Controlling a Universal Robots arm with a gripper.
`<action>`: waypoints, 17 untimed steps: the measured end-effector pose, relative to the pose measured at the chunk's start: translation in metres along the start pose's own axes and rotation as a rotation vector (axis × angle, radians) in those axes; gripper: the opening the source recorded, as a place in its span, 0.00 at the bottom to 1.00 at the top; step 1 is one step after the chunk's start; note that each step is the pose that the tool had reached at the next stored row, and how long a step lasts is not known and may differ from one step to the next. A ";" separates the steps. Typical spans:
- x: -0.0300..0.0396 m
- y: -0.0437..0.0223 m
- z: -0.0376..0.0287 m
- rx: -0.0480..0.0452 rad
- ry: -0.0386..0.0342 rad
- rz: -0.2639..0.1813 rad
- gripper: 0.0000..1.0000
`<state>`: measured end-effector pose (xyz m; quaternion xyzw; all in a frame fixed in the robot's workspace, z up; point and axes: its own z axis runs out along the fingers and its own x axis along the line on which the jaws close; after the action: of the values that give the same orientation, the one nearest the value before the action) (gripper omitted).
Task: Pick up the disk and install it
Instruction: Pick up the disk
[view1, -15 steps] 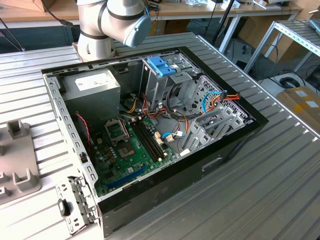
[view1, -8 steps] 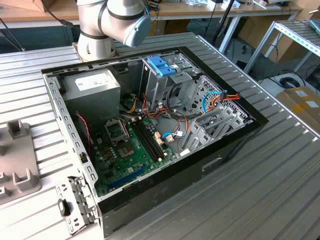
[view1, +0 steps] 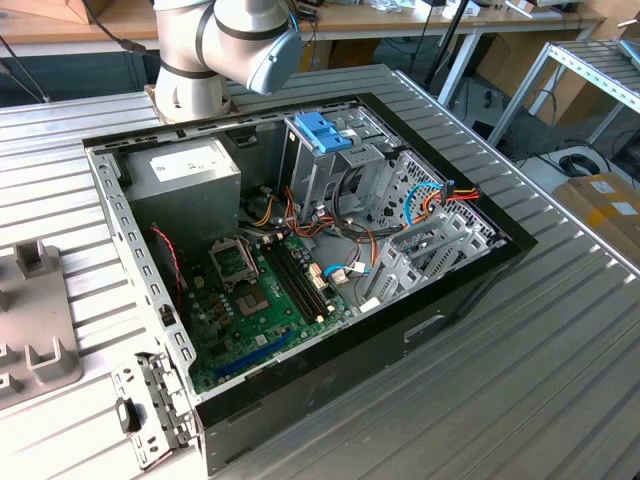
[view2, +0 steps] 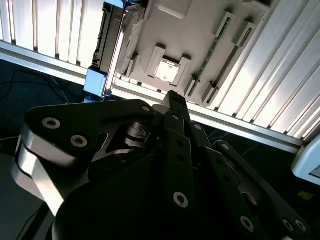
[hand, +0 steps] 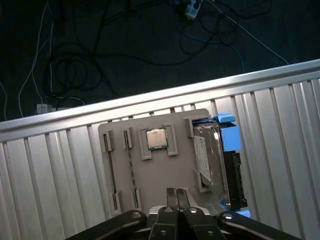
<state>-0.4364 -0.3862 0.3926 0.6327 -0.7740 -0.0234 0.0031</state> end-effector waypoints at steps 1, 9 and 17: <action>0.0000 0.0000 0.0000 -0.0002 0.0003 -0.006 0.10; -0.0001 0.0001 0.0000 -0.0007 0.0011 -0.025 0.10; 0.0000 0.0000 0.0000 -0.0007 0.0012 -0.027 0.23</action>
<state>-0.4364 -0.3862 0.3926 0.6429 -0.7656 -0.0233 0.0035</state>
